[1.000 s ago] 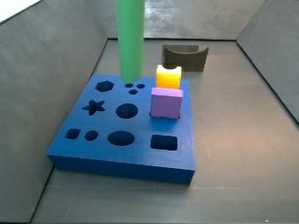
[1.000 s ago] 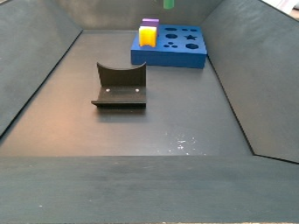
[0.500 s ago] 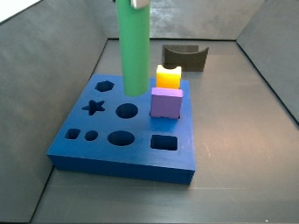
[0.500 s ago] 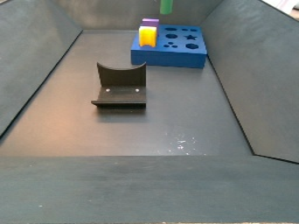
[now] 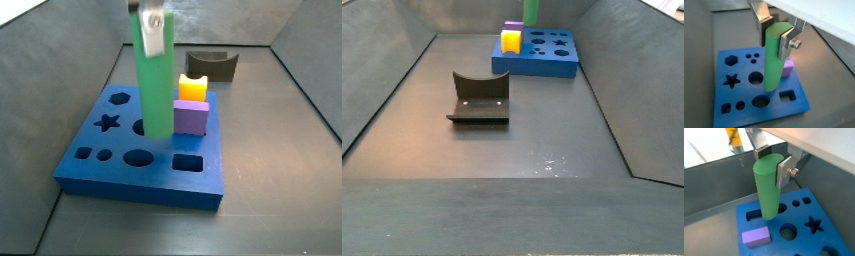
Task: Pick up the oval object. Move up. Place the oval object on the fixture. Regrasp the oval object. Move to above the board. Insert the oval object.
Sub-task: Insert the oval object.
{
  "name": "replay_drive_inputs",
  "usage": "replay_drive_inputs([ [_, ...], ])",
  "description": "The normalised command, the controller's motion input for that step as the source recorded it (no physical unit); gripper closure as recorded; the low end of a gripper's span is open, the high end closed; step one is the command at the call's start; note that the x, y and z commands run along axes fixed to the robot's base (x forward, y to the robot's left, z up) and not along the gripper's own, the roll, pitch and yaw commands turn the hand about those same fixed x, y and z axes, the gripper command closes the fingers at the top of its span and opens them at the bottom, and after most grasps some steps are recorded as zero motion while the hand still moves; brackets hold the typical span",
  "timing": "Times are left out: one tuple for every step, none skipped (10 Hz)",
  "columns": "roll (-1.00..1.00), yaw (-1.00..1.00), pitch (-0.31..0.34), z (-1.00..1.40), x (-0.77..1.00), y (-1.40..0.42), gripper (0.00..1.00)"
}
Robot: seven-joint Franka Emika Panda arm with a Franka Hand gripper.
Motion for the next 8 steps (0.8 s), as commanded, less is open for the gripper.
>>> replay_drive_inputs([
  [-0.01,-1.0,-0.084,-0.45,0.0,0.0,1.0],
  [-0.01,-1.0,-0.074,-0.45,0.0,0.0,1.0],
  [-0.01,-0.45,-0.067,0.0,-0.06,0.0,1.0],
  [-0.03,0.02,-0.031,0.0,-0.04,0.06,1.0],
  [0.08,-0.39,-0.131,-0.08,-0.33,-0.27,1.0],
  [0.06,-0.75,-0.08,-0.05,-0.15,-0.03,1.0],
  [0.04,-0.47,-0.037,0.0,0.0,-0.08,1.0],
  [0.0,0.0,0.0,0.0,0.0,0.03,1.0],
])
